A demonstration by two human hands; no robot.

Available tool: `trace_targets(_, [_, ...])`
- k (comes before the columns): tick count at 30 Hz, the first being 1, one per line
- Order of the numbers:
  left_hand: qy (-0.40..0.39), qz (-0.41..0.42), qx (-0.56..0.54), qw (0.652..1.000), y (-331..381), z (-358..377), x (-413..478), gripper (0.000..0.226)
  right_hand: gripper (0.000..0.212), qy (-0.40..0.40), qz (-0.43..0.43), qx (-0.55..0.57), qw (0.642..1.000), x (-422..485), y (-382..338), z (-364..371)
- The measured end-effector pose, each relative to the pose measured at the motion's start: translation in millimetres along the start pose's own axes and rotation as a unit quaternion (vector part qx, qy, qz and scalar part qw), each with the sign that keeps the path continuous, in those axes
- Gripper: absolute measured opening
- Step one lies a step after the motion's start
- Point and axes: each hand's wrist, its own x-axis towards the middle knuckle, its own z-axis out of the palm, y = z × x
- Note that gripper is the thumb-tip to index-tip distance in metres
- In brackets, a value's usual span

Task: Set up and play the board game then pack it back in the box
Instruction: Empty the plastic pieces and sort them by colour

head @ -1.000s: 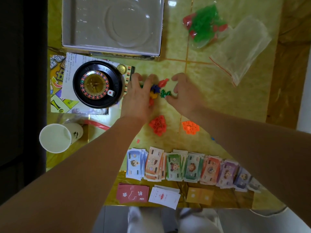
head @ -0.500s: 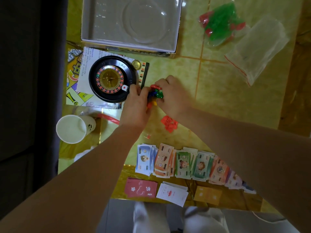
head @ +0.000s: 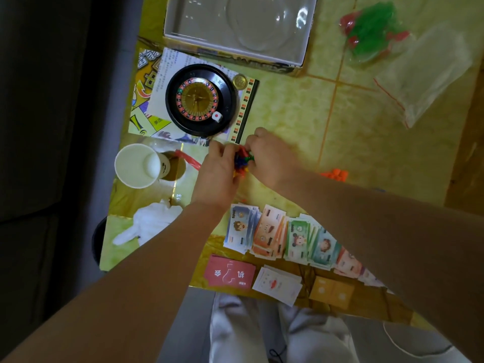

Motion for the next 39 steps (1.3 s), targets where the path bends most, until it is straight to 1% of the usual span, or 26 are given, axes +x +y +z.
trace_targets(3, [-0.011,0.008,0.009,1.0,-5,-2,-8,0.053,0.028,-0.007,-0.006,-0.008,1.0,-5,-2,2])
trace_targets(5, [-0.013,0.021,0.019,1.0,-8,-4,-13,0.059,0.028,-0.008,-0.006,-0.007,1.0,-8,-4,3])
trace_targets(8, [0.016,0.024,0.049,0.998,-13,-8,-20,0.07,0.036,0.014,-0.014,-0.002,1.0,-12,-7,3])
trace_targets(9, [0.033,0.021,0.066,0.997,-15,-9,-21,0.069,0.039,0.025,-0.015,0.005,1.0,-14,-7,3])
trace_targets(10, [0.049,0.018,0.084,0.995,-17,-10,-22,0.064,0.041,0.034,-0.015,0.013,0.999,-15,-8,2])
trace_targets(12, [0.057,0.004,0.108,0.993,-21,-11,-24,0.043,0.039,0.041,-0.008,0.028,0.999,-17,-10,2])
trace_targets(14, [0.016,-0.026,0.116,0.993,-22,-13,-24,0.031,0.036,0.036,-0.007,0.034,0.999,-18,-12,2])
trace_targets(16, [-0.03,-0.053,0.149,0.987,-24,-15,-25,0.032,0.034,0.032,-0.008,0.04,0.999,-18,-12,4])
trace_targets(18, [-0.058,-0.067,0.207,0.974,-25,-18,-24,0.037,0.033,0.027,-0.004,0.049,0.998,-17,-12,5])
trace_targets(20, [-0.075,-0.061,0.254,0.962,-25,-21,-24,0.038,0.033,0.017,-0.004,0.058,0.998,-16,-12,7])
trace_targets(24, [-0.105,-0.033,0.303,0.947,-23,-26,-25,0.036,0.03,-0.003,-0.001,0.082,0.997,-15,-13,9])
trace_targets(28, [-0.079,-0.03,0.27,0.959,-19,-30,-23,0.035,0.029,0.027,0.013,0.106,0.994,-13,-14,5])
trace_targets(30, [-0.085,-0.029,0.257,0.962,-17,-32,-21,0.039,0.032,0.028,0.021,0.115,0.993,-11,-14,2])
trace_targets(32, [-0.093,-0.046,0.24,0.965,-17,-35,-18,0.042,0.033,0.019,0.032,0.127,0.991,-8,-11,0])
trace_targets(34, [-0.081,-0.057,0.227,0.969,-14,-39,-15,0.04,0.034,0.026,0.041,0.142,0.989,-6,-10,-3])
trace_targets(37, [0.0,-0.043,0.211,0.977,-7,-48,-7,0.034,0.043,0.057,0.036,0.166,0.984,-2,-9,-9])
trace_targets(39, [0.054,-0.023,0.191,0.98,-5,-52,1,0.035,0.051,0.052,0.026,0.161,0.985,2,-9,-12])
